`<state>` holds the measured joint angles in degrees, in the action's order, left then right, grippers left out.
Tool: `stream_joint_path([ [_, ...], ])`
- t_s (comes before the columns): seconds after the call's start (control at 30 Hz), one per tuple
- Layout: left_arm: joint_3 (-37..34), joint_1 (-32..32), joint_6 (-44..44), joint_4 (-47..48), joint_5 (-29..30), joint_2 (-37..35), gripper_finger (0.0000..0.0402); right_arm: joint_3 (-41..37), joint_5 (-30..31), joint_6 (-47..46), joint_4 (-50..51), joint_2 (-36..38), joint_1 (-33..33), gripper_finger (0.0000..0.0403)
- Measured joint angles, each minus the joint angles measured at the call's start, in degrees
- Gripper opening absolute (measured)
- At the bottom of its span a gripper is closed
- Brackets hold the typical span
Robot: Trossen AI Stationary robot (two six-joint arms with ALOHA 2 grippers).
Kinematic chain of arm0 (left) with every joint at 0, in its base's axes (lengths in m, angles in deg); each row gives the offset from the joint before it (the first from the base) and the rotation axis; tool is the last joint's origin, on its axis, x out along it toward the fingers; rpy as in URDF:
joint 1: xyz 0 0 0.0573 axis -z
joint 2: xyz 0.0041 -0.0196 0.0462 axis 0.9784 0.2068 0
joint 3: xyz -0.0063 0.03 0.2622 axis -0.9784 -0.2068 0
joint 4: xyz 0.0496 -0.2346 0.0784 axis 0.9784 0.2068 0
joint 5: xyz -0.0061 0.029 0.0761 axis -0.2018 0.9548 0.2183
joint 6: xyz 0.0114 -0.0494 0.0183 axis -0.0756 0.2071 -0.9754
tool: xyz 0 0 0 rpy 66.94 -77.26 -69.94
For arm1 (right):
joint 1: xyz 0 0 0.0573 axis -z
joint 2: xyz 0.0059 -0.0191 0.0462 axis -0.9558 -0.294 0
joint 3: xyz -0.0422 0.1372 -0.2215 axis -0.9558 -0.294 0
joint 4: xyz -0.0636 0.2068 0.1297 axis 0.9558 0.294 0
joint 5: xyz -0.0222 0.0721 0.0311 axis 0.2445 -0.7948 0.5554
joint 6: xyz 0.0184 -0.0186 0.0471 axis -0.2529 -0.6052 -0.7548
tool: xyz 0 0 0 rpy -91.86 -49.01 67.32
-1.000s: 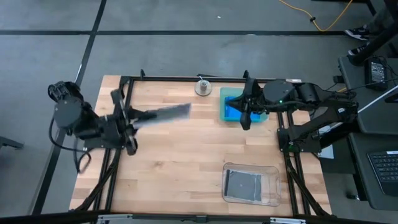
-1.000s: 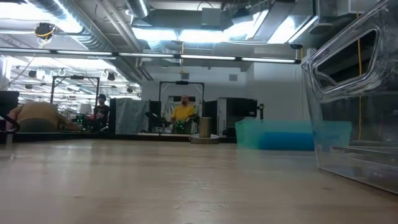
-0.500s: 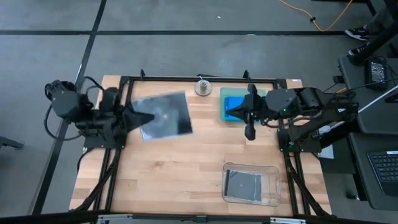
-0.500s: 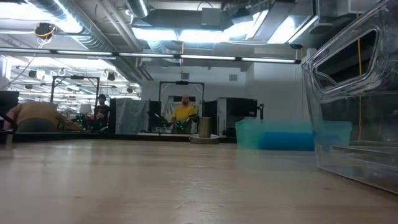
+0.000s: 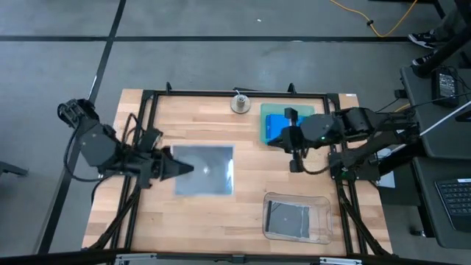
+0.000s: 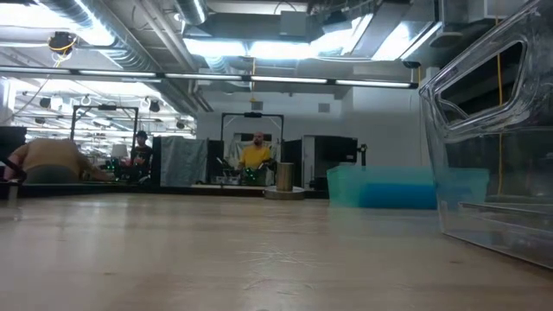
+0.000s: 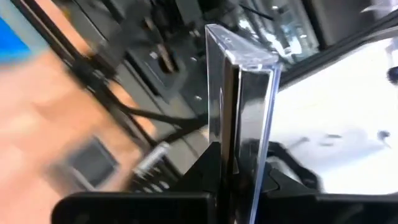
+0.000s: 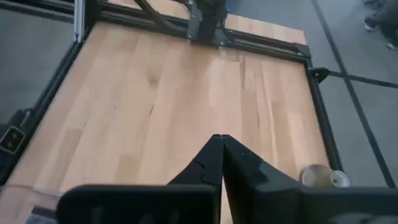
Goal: Pick & place jewel cases by type
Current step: Put the black CD case into the transparent bin
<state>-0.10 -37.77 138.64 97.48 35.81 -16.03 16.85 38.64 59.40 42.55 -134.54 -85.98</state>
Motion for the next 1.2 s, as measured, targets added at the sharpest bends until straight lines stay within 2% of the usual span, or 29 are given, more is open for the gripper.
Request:
stream_joint_path([
  [0.13,0.0,-3.8,-6.9,5.1,2.3,0.0,0.0017,0.0,-4.6,-0.4,-4.4,-1.5,2.2,0.0043],
  [0.27,0.0,-7.1,-17.2,6.9,3.3,-0.3,0.0017,0.0,-12.9,-0.3,-16.0,-1.5,5.5,0.0109],
  [0.37,0.0,-8.5,-25.7,6.6,4.1,-0.7,0.0017,0.0,-16.0,-4.3,-21.9,-0.7,8.7,0.0166],
  [0.47,0.0,-8.7,-32.7,6.6,7.3,-1.0,0.0017,0.1,-19.7,-10.1,-24.9,-0.6,12.1,0.0219],
  [0.63,0.0,-9.0,-41.7,6.6,9.3,-1.1,0.0017,0.1,-25.8,-16.9,-29.9,-2.9,14.4,0.0272],
  [0.77,0.0,-11.1,-43.9,6.6,7.7,-0.9,0.0017,0.1,-29.9,-19.3,-38.5,-6.8,14.4,0.0279],
  [1.0,0.0,-15.2,-44.2,6.7,1.2,-0.8,0.0017,0.0,-30.6,-22.5,-49.4,-13.9,14.0,0.0277],
  [1.1,0.0,-15.5,-44.9,6.6,0.5,-0.8,0.0017,0.0,-31.0,-22.8,-51.0,-14.8,13.5,0.025],
  [1.2,0.0,-15.4,-45.1,6.8,0.1,-0.8,0.0017,0.0,-31.6,-22.9,-51.4,-14.8,13.1,0.0192],
])
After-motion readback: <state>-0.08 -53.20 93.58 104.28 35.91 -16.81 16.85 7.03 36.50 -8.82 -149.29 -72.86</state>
